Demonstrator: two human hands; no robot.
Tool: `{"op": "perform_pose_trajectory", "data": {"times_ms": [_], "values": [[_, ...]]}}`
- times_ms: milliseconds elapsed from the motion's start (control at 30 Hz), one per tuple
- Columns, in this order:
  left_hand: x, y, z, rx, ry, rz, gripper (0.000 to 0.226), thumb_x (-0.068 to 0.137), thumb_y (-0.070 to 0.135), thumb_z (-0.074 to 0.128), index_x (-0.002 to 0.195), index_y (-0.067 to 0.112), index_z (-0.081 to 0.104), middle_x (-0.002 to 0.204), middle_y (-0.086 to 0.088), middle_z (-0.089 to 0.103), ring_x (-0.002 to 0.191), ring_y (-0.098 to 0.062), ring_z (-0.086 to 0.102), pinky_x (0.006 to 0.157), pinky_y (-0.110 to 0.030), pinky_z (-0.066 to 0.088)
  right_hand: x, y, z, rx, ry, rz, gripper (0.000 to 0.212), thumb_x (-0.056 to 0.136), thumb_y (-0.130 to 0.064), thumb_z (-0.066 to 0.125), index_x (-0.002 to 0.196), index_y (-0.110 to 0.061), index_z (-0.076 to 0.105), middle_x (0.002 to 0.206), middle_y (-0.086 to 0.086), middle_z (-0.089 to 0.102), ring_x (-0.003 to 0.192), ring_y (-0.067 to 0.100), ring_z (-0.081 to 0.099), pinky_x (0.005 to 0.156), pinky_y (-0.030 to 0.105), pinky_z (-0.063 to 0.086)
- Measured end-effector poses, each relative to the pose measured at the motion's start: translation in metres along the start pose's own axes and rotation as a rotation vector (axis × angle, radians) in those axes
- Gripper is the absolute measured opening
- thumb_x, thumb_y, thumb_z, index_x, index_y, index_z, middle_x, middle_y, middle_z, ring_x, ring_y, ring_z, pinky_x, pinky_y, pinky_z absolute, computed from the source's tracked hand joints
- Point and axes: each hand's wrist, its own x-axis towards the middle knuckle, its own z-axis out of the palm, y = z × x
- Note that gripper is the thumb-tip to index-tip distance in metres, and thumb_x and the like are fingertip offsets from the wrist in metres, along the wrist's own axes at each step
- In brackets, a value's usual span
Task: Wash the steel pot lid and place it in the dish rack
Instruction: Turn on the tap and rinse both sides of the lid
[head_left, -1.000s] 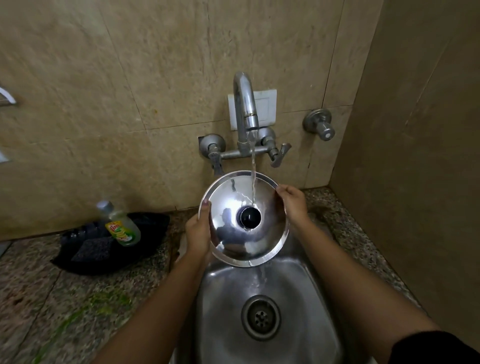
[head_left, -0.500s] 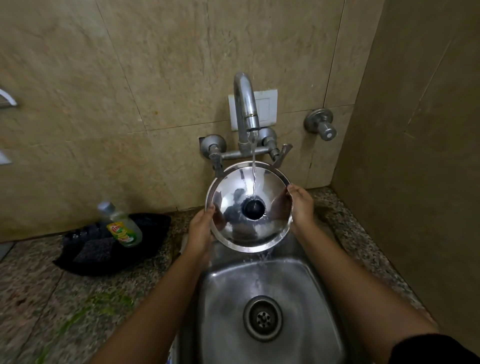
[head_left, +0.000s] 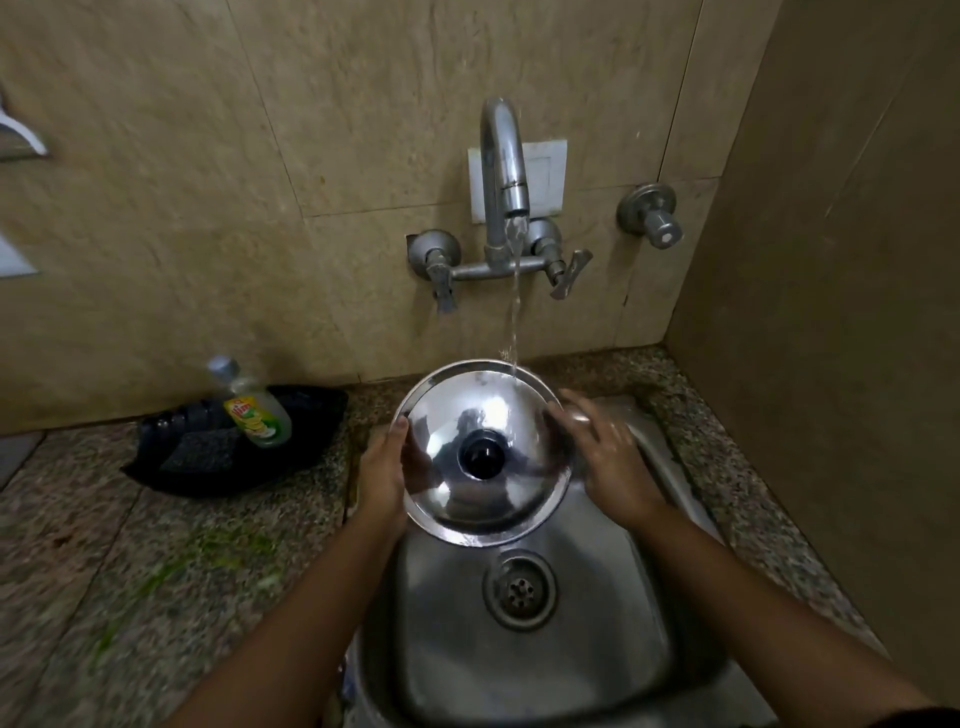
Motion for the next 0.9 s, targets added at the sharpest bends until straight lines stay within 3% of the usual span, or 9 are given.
{"op": "perform_pose_trajectory", "data": {"times_ms": [133,233,333,400,467,500,600,733,900], "values": [[-0.005,0.007,-0.001,-0.049,0.001,-0.124,0.022,0.091,0.03,0.058,0.087,0.009,0.062,0.091,-0.012,0.065,0.091,-0.026,0.06,0.089,-0.04,0.049,-0.003,-0.005,-0.001,-0.169,-0.01,-0.279,0.085,0.075,-0.016,0.074,0.146,-0.032,0.031,0.156,-0.003,0.026,0.143,0.026,0.023,0.111,0.045,0.022],[-0.006,0.011,0.0,-0.054,-0.102,-0.32,0.03,0.095,0.029,0.052,0.109,0.006,0.063,0.106,-0.014,0.066,0.095,-0.026,0.062,0.093,-0.039,0.048,0.019,-0.015,-0.02,-0.103,0.034,-0.343,0.06,0.08,-0.025,0.07,0.136,-0.03,0.048,0.145,-0.005,0.047,0.137,0.018,0.034,0.11,0.035,0.017],[-0.012,0.01,-0.001,0.073,-0.235,-0.396,0.02,0.085,0.018,0.06,0.098,0.007,0.069,0.09,-0.015,0.071,0.067,-0.018,0.069,0.066,-0.029,0.055,0.046,-0.025,-0.048,0.08,0.016,-0.351,0.028,0.087,-0.028,0.056,0.113,-0.027,0.066,0.12,-0.005,0.066,0.116,0.015,0.054,0.102,0.035,0.031],[-0.017,0.008,-0.003,0.139,-0.279,-0.419,0.017,0.085,0.022,0.06,0.098,0.014,0.068,0.082,-0.009,0.074,0.057,-0.014,0.066,0.056,-0.026,0.05,0.061,-0.033,-0.061,0.135,-0.065,-0.272,0.014,0.087,-0.026,0.06,0.1,-0.027,0.066,0.103,-0.011,0.066,0.101,0.011,0.058,0.095,0.041,0.041],[-0.019,0.008,-0.006,0.068,-0.347,-0.461,0.041,0.073,0.04,0.065,0.105,0.015,0.068,0.095,-0.008,0.074,0.071,-0.017,0.069,0.06,-0.028,0.051,0.073,-0.039,-0.065,0.329,-0.169,-0.132,0.007,0.087,-0.025,0.064,0.093,-0.023,0.063,0.094,-0.012,0.063,0.092,0.01,0.059,0.086,0.041,0.048],[-0.018,0.007,-0.007,0.013,-0.382,-0.465,0.053,0.069,0.049,0.062,0.109,0.014,0.068,0.103,-0.009,0.073,0.083,-0.021,0.069,0.068,-0.031,0.053,0.079,-0.042,-0.065,0.489,-0.201,-0.043,0.009,0.086,-0.025,0.066,0.094,-0.021,0.063,0.093,-0.008,0.065,0.091,0.011,0.061,0.083,0.038,0.05],[-0.015,0.007,-0.011,-0.146,-0.417,-0.464,0.069,0.088,0.061,0.037,0.132,0.012,0.055,0.134,-0.014,0.059,0.122,-0.032,0.054,0.097,-0.045,0.045,0.096,-0.044,-0.057,0.865,-0.171,0.175,0.022,0.08,-0.006,0.072,0.1,-0.003,0.064,0.09,0.004,0.068,0.083,0.009,0.063,0.08,0.033,0.05],[-0.015,0.017,-0.01,-0.205,-0.432,-0.277,0.059,0.096,0.051,0.032,0.134,0.011,0.053,0.132,-0.015,0.06,0.122,-0.03,0.056,0.097,-0.044,0.047,0.1,-0.042,-0.053,0.981,-0.164,0.355,0.026,0.079,0.002,0.071,0.103,0.003,0.062,0.081,0.003,0.066,0.067,0.003,0.064,0.065,0.019,0.053],[-0.017,0.021,-0.001,-0.084,-0.405,-0.176,0.043,0.096,0.036,0.044,0.122,0.008,0.063,0.124,-0.015,0.065,0.117,-0.03,0.06,0.097,-0.042,0.05,0.082,-0.032,-0.047,1.127,-0.084,0.529,0.021,0.077,0.001,0.072,0.097,-0.006,0.067,0.081,0.008,0.069,0.07,0.019,0.066,0.065,0.028,0.054]]}}
